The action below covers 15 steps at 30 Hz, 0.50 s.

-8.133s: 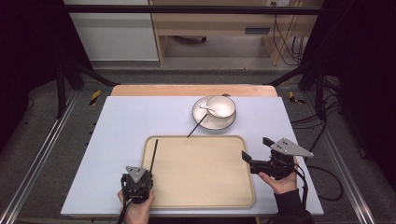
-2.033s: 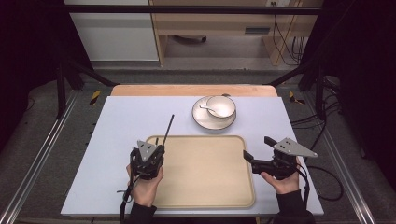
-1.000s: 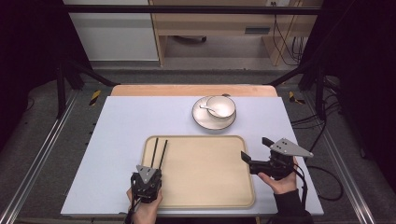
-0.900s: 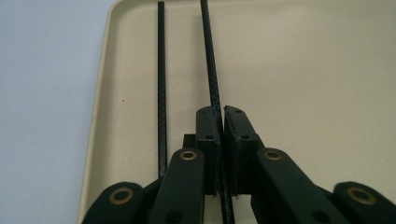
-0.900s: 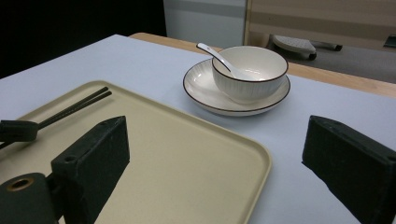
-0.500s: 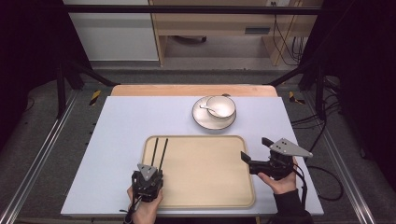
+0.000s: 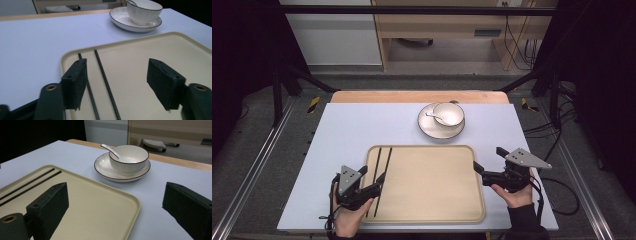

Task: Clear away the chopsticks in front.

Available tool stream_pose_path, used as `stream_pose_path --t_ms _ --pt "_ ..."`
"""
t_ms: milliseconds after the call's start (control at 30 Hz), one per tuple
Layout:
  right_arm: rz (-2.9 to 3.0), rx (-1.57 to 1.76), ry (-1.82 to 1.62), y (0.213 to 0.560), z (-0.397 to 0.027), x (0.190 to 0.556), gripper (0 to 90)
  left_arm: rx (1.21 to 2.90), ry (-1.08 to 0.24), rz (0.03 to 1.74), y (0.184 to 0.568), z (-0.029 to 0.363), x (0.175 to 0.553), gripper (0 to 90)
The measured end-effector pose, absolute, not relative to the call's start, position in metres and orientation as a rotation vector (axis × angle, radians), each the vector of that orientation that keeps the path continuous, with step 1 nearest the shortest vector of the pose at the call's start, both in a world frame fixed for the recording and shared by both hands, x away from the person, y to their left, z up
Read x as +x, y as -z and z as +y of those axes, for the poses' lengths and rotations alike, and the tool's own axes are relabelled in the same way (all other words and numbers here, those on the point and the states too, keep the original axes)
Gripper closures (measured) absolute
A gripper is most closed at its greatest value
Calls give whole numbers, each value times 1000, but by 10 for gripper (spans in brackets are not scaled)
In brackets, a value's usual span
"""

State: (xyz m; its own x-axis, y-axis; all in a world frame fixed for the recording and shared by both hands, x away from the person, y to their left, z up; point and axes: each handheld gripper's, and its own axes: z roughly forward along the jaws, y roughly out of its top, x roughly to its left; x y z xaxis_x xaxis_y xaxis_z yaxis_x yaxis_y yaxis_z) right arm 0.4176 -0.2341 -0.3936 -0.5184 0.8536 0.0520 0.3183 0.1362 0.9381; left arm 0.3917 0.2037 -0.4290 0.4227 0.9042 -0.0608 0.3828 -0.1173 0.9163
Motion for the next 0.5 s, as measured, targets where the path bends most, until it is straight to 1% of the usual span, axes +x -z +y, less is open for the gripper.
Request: stream_pose_path --t_ms 67,200,333,500 --pt "1905 1134 -1378 393 -236 417 66 1695 -699 1112 424 211 393 249" --pt "1896 1141 -1376 394 -239 417 65 1717 -707 1102 417 223 396 124" --pt "1889 1157 -1370 396 -242 417 63 1720 -708 1100 414 234 398 86" --pt "1878 1175 -1368 397 -246 418 63 1725 -702 1122 413 246 402 69"
